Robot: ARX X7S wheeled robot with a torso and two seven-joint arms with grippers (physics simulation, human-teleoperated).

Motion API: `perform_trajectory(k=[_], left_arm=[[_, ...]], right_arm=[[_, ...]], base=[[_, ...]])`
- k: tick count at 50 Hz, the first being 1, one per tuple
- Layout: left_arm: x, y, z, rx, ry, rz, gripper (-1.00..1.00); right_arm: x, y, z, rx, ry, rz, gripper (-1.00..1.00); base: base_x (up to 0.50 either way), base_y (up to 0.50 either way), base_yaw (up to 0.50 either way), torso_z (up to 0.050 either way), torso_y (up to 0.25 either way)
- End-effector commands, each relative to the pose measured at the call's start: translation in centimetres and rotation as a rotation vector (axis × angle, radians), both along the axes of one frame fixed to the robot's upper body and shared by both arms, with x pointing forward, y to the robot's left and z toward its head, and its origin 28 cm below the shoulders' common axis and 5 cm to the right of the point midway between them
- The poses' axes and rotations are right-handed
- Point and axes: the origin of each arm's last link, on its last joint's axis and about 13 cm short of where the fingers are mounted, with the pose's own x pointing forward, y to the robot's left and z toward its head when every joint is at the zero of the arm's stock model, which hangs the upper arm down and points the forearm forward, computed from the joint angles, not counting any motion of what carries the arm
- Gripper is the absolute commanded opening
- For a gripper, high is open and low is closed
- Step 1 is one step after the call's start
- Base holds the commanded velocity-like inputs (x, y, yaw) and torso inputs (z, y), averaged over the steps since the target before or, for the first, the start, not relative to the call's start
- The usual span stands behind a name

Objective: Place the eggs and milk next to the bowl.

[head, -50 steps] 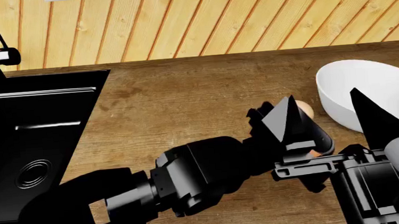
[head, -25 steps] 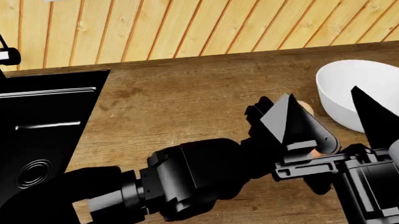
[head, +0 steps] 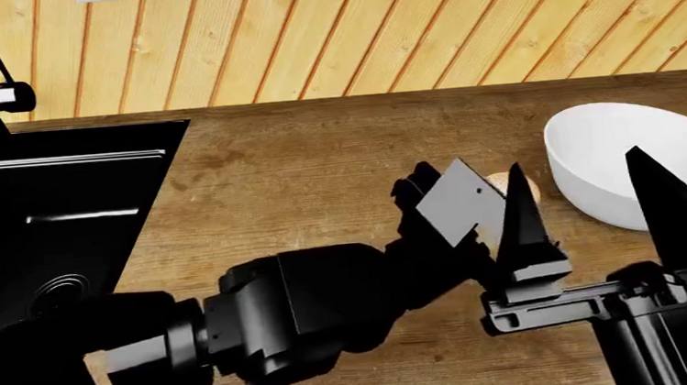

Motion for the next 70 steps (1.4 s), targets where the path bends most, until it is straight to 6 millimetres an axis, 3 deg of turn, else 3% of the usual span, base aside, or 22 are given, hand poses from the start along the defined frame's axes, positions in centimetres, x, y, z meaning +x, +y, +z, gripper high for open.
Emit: perform_trajectory(k=[1,20,30,47,70], left_arm=[[-3.4,5.1,2.4,-0.105,-0.096,0.073,1.00],[-5.4,8.6,2.5,-0.203,-0.132,0.195,1.00],[-7.4,10.2,2.8,-0.437,-0.127,0.367,1.00],[-9.0,10.1,2.1,-0.656,-0.264,0.619,1.00],[-9.4,10.3,2.3,-0.713,-0.309,0.625,1.00]], right_arm=[[-0.8,0.1,0.6,0.001,-0.033,0.005,1.00],[-1.6,0.2,0.8,0.000,-0.057,0.001,1.00],[-1.5,0.3,0.8,-0.004,-0.056,-0.010,1.00],[-0.8,0.2,0.6,-0.014,-0.049,-0.043,1.00],[-0.2,0.2,0.6,-0.024,-0.041,-0.069,1.00]], base=[[0.00,0.00,0.00,0.000,0.000],[0.00,0.00,0.00,0.000,0.000],[0.00,0.00,0.00,0.000,0.000],[0.00,0.00,0.00,0.000,0.000],[0.00,-0.04,0.00,0.000,0.000]])
